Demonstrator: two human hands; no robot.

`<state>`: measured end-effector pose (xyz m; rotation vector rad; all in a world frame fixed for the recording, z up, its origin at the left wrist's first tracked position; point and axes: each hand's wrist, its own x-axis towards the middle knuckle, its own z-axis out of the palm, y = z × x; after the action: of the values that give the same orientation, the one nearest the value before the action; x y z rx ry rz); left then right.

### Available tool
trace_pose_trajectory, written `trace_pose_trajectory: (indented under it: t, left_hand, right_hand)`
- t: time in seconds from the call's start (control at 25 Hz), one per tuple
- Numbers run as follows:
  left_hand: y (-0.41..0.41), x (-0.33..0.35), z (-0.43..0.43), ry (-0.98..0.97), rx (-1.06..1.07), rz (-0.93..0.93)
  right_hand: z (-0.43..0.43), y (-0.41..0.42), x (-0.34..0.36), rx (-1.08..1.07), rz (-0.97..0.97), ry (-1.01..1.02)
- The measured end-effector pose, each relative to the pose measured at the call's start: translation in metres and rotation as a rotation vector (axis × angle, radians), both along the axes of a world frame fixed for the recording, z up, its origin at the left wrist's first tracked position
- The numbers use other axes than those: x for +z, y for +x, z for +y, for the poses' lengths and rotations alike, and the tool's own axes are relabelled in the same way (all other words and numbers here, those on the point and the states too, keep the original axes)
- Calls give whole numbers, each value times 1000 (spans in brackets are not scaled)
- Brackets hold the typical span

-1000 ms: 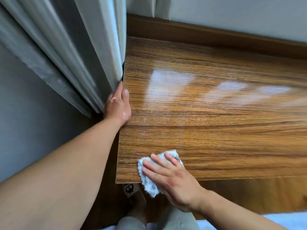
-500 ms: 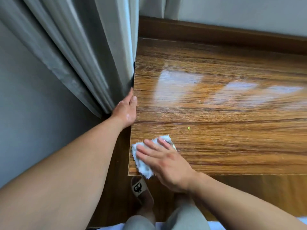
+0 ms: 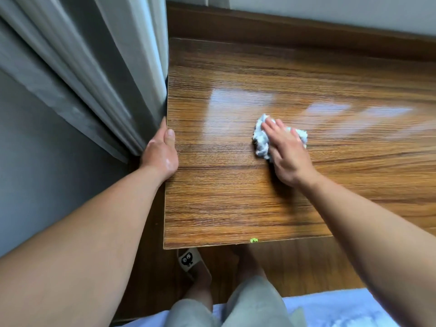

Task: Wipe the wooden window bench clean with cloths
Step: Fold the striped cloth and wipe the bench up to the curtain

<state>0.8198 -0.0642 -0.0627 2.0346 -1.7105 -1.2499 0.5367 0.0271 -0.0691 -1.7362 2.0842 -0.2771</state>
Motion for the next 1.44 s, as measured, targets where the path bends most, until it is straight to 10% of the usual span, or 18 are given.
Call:
trace_pose_trajectory:
  t: [0.4, 0.68, 0.88, 1.04, 1.44]
  left_hand:
    - [3, 3, -2, 15, -68, -61]
    - [3, 7, -3, 58, -51, -37]
    - [6, 9, -9, 66, -94, -108]
    - [-5, 8, -4, 24, -53, -120]
    - [-12, -6, 8, -100, 40, -141]
  right_hand:
    - [139, 182, 3, 306, -111, -13]
    - [182, 130, -10, -312, 26, -101]
    - [135, 244, -7, 218, -89, -120]
    - [105, 158, 0, 345, -148, -41]
    - [96, -85, -1, -348, 11, 29]
